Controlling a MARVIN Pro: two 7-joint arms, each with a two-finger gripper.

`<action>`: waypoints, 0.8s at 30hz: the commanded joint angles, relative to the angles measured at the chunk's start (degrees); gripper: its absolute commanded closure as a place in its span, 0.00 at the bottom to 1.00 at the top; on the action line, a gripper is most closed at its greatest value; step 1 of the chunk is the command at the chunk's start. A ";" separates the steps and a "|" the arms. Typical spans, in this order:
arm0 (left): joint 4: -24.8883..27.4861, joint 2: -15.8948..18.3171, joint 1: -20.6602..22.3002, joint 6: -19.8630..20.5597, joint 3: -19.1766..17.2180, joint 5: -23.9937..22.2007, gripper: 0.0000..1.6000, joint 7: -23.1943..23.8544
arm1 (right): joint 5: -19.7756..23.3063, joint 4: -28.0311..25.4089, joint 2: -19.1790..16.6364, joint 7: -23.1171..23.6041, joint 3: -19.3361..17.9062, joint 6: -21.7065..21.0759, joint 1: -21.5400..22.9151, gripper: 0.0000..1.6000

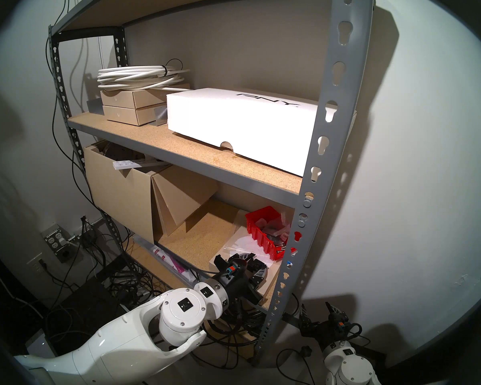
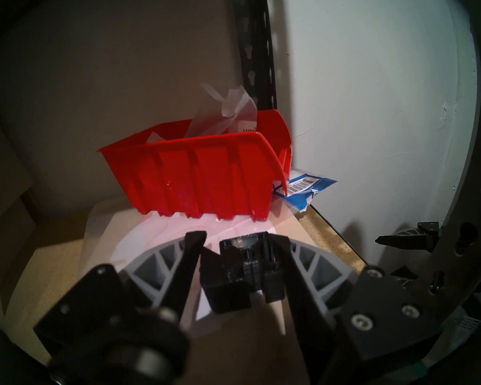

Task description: Organize the rack shelf by putting things into a case

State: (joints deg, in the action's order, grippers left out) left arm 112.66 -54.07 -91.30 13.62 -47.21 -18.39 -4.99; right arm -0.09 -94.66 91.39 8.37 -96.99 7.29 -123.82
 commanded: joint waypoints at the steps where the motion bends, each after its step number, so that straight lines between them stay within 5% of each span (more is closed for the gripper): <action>1: 2.83 0.51 -0.14 -0.27 -1.80 -1.98 0.61 0.19 | 0.01 -0.96 0.01 0.00 0.01 0.07 0.03 0.00; 24: 7.65 0.77 1.32 0.52 -6.47 -6.82 0.61 0.06 | 0.01 -0.95 0.01 0.00 0.01 0.09 0.04 0.00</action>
State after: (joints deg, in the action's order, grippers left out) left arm 117.35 -53.61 -90.67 13.86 -52.24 -24.53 -4.73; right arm -0.09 -94.64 91.39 8.37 -96.99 7.29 -123.81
